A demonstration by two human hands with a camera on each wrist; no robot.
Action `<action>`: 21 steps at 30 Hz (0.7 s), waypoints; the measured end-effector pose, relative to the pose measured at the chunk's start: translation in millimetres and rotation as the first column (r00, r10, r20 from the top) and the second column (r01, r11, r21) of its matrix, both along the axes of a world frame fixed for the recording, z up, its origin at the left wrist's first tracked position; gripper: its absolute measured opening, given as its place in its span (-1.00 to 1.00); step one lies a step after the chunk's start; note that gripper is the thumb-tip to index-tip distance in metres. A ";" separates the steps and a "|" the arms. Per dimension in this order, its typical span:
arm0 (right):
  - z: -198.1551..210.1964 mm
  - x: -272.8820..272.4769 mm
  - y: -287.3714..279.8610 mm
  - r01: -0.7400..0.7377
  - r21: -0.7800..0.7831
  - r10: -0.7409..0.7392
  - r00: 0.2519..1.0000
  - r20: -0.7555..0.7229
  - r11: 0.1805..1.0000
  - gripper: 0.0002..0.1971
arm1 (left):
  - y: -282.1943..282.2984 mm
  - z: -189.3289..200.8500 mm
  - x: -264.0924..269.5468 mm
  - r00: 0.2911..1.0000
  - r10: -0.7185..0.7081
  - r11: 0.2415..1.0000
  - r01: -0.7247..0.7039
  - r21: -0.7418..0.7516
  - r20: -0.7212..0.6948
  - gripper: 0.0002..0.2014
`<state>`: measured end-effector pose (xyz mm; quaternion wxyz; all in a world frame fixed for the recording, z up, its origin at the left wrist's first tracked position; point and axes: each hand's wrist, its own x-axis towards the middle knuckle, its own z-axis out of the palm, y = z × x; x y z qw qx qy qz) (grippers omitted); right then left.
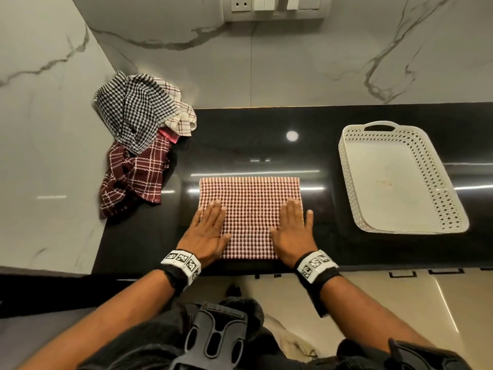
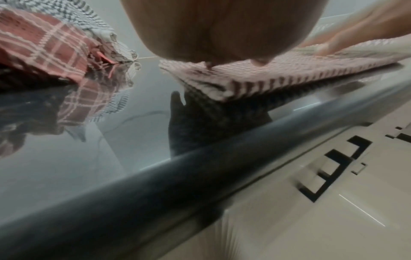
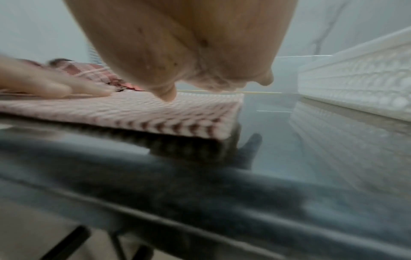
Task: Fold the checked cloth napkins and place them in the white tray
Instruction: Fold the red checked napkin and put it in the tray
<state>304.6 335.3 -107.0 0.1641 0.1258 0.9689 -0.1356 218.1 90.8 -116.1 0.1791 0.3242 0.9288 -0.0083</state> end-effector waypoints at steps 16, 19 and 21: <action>-36.5 70.7 26.2 -0.218 -0.003 0.217 0.975 -0.051 0.976 -0.05 | -38.4 -34.7 66.1 0.991 0.106 0.989 -0.096 0.111 -0.086 -0.12; -35.1 81.9 30.4 -0.281 0.004 0.281 0.960 -0.017 0.960 0.13 | -45.8 -31.3 79.7 0.995 0.067 0.996 -0.062 0.064 -0.075 0.01; -33.5 91.2 34.3 -0.294 0.027 0.295 0.954 -0.050 0.956 0.12 | -49.9 -30.3 86.3 0.990 0.101 0.992 -0.094 0.086 -0.094 0.02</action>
